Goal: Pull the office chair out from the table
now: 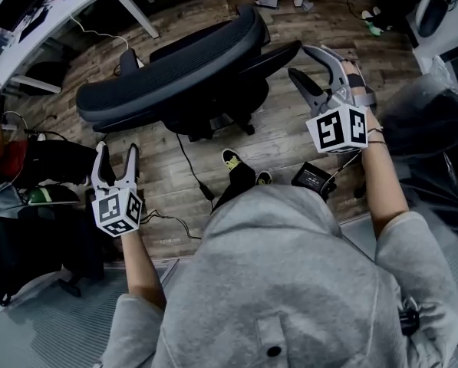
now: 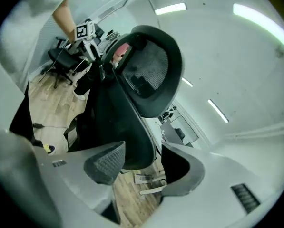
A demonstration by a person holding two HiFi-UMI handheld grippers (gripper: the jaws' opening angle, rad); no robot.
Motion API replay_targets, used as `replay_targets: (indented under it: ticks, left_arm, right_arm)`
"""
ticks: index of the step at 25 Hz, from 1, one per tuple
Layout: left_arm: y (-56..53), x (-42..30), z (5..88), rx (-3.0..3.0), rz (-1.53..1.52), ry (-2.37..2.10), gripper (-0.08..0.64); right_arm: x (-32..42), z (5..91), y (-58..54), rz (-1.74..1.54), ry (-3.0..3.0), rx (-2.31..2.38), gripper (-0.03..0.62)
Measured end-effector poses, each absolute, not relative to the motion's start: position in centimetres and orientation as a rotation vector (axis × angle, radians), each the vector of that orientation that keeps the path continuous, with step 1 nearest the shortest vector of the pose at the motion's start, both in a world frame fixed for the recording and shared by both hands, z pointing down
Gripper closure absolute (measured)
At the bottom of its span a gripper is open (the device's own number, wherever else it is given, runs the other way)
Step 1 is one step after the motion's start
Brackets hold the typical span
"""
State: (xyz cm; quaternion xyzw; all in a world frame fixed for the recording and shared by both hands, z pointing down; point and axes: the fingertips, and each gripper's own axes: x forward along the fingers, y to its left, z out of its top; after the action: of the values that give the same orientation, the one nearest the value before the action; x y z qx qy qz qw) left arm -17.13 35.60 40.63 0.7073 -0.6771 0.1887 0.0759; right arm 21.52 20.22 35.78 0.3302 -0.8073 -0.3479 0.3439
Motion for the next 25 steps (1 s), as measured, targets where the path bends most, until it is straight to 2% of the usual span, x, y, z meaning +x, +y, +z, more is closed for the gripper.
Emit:
replay_targets:
  ticks: [2, 3, 4, 5, 6, 9, 12, 25]
  left_arm:
    - [36.2, -14.7, 40.2, 2.144, 0.526, -2.052, 0.236]
    - [36.4, -13.4, 39.9, 2.158, 0.521, -2.074, 0.243]
    - [36.6, -12.2, 39.3, 2.167, 0.511, -2.105, 0.318]
    - [36.8, -11.1, 38.7, 2.173, 0.484, -2.133, 0.504]
    - [37.0, -9.9, 38.1, 2.181, 0.438, -2.143, 0.548]
    - [37.1, -6.6, 36.6, 2.211, 0.292, -2.109, 0.548]
    - [37.3, -4.6, 35.5, 2.208, 0.260, -2.108, 0.548]
    - [39.3, -3.6, 35.2, 2.160, 0.245, -2.142, 0.548]
  right_arm:
    - [22.2, 35.2, 21.8, -0.804, -2.191, 0.940, 0.352]
    - [22.5, 34.9, 22.7, -0.741, -2.248, 0.985, 0.403]
    - [22.6, 34.6, 23.6, -0.664, -2.316, 1.027, 0.519]
    - [22.7, 34.4, 24.5, -0.568, -2.392, 1.058, 0.540]
    - [22.6, 34.3, 25.3, -0.454, -2.471, 1.080, 0.546]
    - [22.0, 33.7, 27.4, -0.123, -2.674, 1.124, 0.549]
    - [21.7, 33.3, 28.5, 0.053, -2.773, 1.132, 0.552]
    - [22.0, 32.8, 30.5, 0.027, -2.805, 1.129, 0.552]
